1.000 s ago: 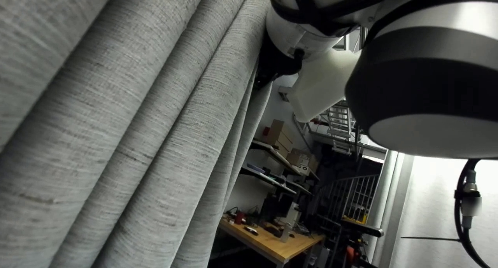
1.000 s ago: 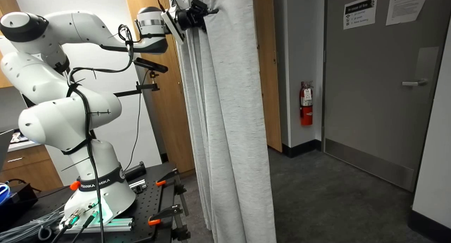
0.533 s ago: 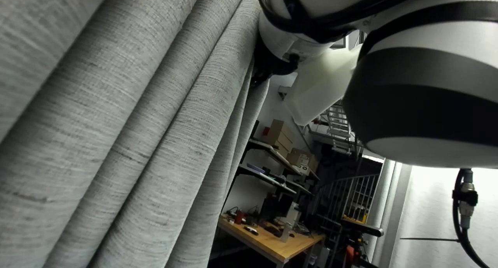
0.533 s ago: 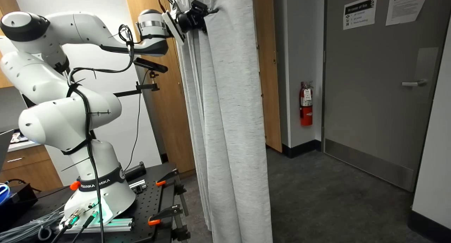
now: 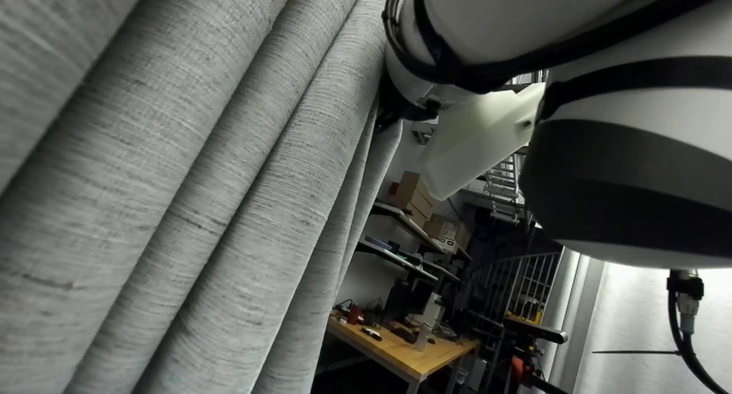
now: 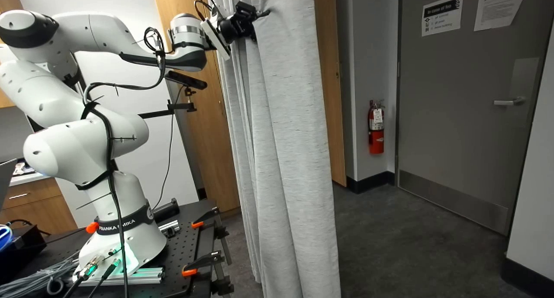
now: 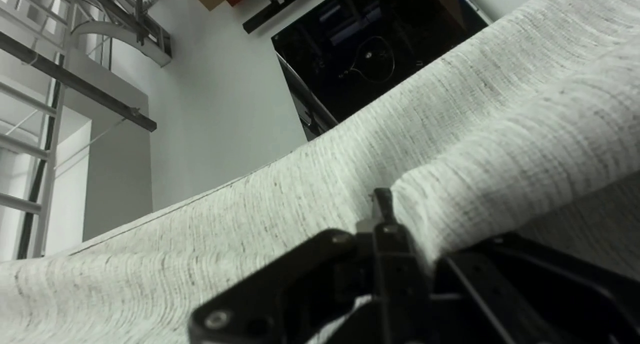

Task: Slide the curtain to the left

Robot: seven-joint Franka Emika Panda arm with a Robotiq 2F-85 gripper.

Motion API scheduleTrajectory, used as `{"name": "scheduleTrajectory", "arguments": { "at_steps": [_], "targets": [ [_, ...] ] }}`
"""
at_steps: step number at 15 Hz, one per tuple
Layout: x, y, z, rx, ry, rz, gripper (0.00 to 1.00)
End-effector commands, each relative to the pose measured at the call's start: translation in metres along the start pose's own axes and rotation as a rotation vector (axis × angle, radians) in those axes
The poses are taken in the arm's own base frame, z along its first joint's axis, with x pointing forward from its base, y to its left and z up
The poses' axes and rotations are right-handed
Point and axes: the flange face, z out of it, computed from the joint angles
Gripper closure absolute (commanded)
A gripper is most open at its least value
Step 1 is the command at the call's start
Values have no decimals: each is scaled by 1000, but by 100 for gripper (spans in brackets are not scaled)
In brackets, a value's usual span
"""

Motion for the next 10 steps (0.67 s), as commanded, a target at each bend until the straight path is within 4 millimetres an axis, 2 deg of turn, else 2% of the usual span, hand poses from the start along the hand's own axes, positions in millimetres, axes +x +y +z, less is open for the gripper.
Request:
{"name": "scheduleTrajectory", "arguments": {
  "at_steps": [1,2,10],
  "targets": [
    [-38,-63,-20,142,23,-6,100],
    [-5,-3,3,-12,21,18,98],
    [-8,-3,4,-9,34,34,98]
  ]
}}
